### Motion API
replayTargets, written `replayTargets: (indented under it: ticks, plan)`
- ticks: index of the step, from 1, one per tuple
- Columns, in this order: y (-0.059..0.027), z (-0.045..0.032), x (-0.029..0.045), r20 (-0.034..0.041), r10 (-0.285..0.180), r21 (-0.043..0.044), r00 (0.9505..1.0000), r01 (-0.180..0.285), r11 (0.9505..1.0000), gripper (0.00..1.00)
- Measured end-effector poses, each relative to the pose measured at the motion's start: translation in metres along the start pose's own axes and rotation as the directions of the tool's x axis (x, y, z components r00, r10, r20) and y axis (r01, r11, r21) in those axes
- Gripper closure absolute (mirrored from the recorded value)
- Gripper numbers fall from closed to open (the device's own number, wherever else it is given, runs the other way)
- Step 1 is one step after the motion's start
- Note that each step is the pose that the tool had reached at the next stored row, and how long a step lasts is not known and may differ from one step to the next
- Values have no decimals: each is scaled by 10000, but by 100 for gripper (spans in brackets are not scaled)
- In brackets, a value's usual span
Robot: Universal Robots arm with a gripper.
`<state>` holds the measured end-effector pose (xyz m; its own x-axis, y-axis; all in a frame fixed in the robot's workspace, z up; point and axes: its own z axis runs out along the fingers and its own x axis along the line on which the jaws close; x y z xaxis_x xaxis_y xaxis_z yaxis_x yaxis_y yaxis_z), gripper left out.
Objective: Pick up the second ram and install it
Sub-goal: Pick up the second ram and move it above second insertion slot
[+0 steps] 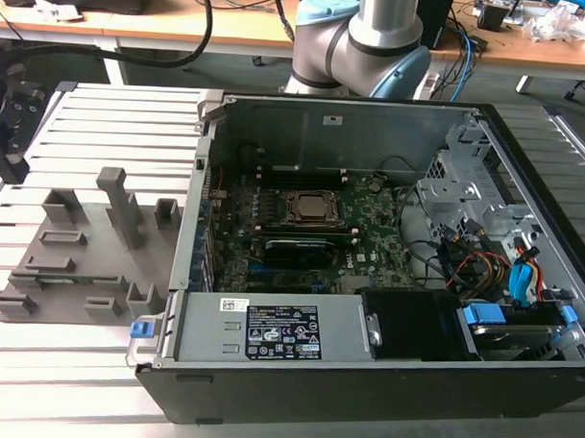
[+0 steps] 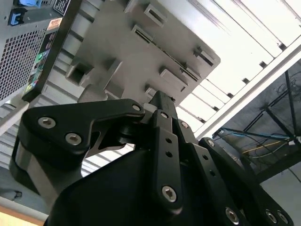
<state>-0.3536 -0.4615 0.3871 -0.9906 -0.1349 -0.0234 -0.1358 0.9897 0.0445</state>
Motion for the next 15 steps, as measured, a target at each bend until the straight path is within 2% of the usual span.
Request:
replayTargets:
  ticks: [4,5,7,10,15]
  plan:
    - [0,0,0,-33,-739,-19,9973,739,9973,89]
    - [0,0,0,-50,-1154,-30,9933,1154,9933,89]
    - [0,0,0,-63,-1462,-39,9892,1462,9892,89]
    - [0,0,0,-89,-2109,-59,9775,2109,9775,89]
    - [0,0,0,-129,-3135,-96,9495,3134,9496,89]
